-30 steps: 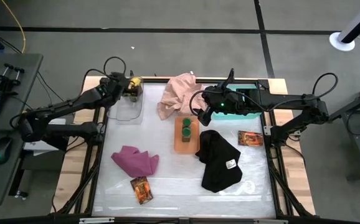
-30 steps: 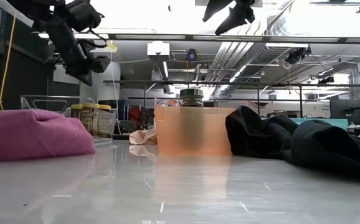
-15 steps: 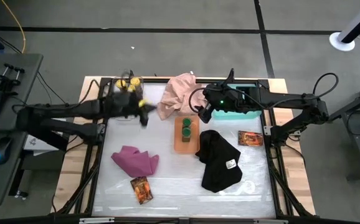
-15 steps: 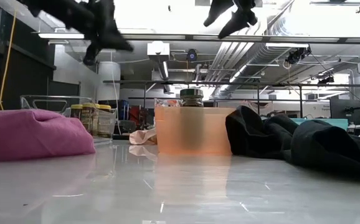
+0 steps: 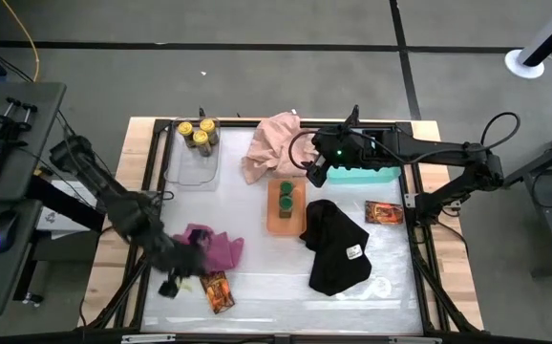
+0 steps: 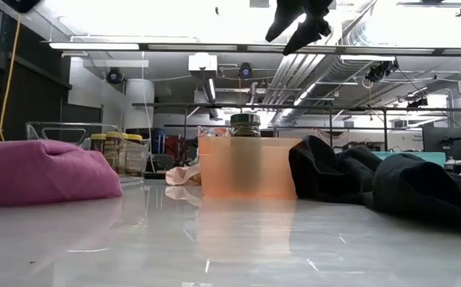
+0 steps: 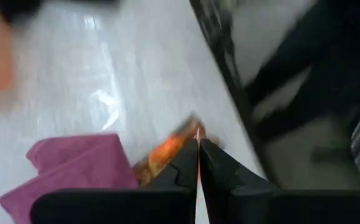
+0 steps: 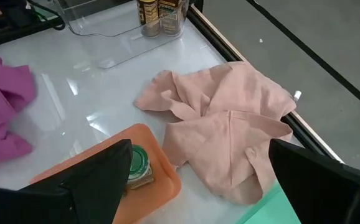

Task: Sort spices by type
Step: Put the left orange seasoning bag into the blue bin

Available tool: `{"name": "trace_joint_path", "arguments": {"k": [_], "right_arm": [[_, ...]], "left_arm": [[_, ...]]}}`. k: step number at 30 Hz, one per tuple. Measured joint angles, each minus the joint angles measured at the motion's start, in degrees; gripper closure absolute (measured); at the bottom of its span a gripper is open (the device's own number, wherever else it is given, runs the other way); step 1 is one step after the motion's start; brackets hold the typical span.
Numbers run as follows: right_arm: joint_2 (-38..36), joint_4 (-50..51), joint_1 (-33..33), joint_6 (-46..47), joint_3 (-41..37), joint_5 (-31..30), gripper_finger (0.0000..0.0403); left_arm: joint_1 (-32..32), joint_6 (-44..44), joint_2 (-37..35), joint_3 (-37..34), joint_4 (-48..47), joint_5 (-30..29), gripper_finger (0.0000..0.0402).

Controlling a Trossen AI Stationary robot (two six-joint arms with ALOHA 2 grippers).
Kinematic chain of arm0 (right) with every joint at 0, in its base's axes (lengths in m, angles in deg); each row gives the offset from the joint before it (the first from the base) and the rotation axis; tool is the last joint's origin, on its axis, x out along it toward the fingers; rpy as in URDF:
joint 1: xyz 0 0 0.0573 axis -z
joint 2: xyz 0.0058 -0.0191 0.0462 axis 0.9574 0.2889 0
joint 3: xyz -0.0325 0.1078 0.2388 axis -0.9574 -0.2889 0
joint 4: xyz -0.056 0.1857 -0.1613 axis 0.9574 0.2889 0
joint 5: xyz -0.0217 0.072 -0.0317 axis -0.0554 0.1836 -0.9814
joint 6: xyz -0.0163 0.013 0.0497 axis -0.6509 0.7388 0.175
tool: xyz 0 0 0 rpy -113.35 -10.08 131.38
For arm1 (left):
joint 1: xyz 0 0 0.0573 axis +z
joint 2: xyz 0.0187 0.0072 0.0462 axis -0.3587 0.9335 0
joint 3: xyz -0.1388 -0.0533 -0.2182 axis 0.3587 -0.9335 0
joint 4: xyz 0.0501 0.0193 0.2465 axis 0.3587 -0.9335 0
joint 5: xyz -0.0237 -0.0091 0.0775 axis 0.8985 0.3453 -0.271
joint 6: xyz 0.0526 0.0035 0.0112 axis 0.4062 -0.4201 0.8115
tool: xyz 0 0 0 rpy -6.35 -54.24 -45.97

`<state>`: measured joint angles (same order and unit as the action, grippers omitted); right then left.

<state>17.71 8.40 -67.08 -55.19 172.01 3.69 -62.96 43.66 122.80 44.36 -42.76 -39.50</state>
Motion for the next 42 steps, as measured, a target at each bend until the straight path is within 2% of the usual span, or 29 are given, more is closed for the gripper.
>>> {"name": "trace_joint_path", "arguments": {"k": [3, 6, 10, 16, 21, 27, 37, 42], "right_arm": [[0.0, 0.0, 0.5, 0.0, 0.0, 0.1, 0.0029], [0.0, 0.0, 1.0, 0.0, 0.0, 1.3, 0.0029], [0.0, 0.0, 1.4, -0.2, 0.0, 2.8, 0.0029], [0.0, 0.3, 1.4, -2.3, 0.0, 3.1, 0.0029], [0.0, 0.4, 1.4, -3.3, 0.0, 3.1, 0.0029], [0.0, 1.0, 1.4, -4.1, 0.0, 3.1, 0.0029], [0.0, 1.6, 1.4, -4.6, 0.0, 3.1, 0.0029], [0.0, 2.1, 1.4, -4.6, 0.0, 3.2, 0.0029]], "left_arm": [[-2.5, 5.3, 6.0, 4.7, -5.7, -0.3, 0.0379], [-2.9, 7.6, 11.0, 6.9, -8.7, 1.8, 0.0344], [-2.9, 5.9, 15.4, 7.1, -8.2, 3.8, 0.0281], [-4.1, 7.5, 20.0, 7.1, -6.4, 3.7, 0.0180], [-4.4, 9.9, 23.4, 7.1, -5.4, 2.8, 0.0122], [-4.0, 15.0, 28.5, 7.1, -3.4, 2.7, 0.0106], [-3.8, 15.9, 35.8, 7.2, -3.3, 2.6, 0.0106], [-3.8, 15.9, 38.2, 7.5, -3.5, 1.5, 0.0126]]}}
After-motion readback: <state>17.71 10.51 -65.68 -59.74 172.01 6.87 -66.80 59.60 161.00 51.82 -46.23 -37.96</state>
